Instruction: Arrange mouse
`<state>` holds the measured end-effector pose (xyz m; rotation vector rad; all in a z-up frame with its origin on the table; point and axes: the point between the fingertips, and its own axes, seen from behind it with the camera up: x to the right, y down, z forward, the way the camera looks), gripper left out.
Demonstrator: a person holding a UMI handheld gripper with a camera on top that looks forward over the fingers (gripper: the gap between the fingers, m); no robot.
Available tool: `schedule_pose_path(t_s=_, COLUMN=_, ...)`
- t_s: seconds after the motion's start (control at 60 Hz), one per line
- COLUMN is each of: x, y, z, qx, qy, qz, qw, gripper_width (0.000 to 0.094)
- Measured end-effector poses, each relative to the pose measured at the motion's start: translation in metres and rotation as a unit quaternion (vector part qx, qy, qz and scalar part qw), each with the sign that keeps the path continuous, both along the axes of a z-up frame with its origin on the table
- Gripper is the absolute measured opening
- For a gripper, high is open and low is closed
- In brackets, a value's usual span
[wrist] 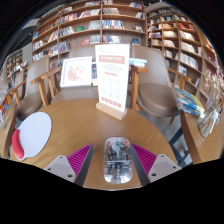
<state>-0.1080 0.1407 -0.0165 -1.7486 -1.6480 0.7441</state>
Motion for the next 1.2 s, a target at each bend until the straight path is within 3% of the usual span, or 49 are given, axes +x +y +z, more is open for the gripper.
schedule_pose_path(t_s=0.117, x=-0.003, y=-0.004, z=0.000, qx=0.001, qy=0.003, qz=0.007, qw=1.000, gripper_width=0.0647)
schedule_pose_path(t_s=0.15, x=-0.003, y=-0.004, z=0.000, qx=0.005, qy=0.005, qz=0.009, qw=1.000, gripper_width=0.0569)
schedule_pose_path(t_s=0.167, x=-0.004, y=-0.005, z=0.000, qx=0.007, qy=0.005, qz=0.012, qw=1.000, gripper_width=0.0475)
schedule_pose_path(t_s=0.267, x=0.000, y=-0.007, z=0.011, qx=0.017, qy=-0.003, qz=0.008, qw=1.000, gripper_width=0.0425)
schedule_pose_path(t_s=0.467, x=-0.022, y=-0.093, z=0.094, qx=0.005, qy=0.051, qz=0.048, qw=0.998, gripper_width=0.0424)
schedule_pose_path(t_s=0.567, x=-0.039, y=-0.161, z=0.108, qx=0.004, qy=0.056, qz=0.079, qw=0.995, gripper_width=0.0425)
schedule_pose_path(t_s=0.867, x=-0.064, y=-0.304, z=0.042, qx=0.004, qy=0.018, qz=0.137, qw=0.990, gripper_width=0.0434)
schedule_pose_path(t_s=1.05, x=-0.062, y=-0.315, z=0.006, qx=-0.003, qy=-0.005, qz=0.118, qw=0.993, gripper_width=0.0453)
schedule_pose_path(t_s=1.2, x=-0.064, y=-0.313, z=0.006, qx=0.001, qy=0.003, qz=0.105, qw=0.994, gripper_width=0.0503)
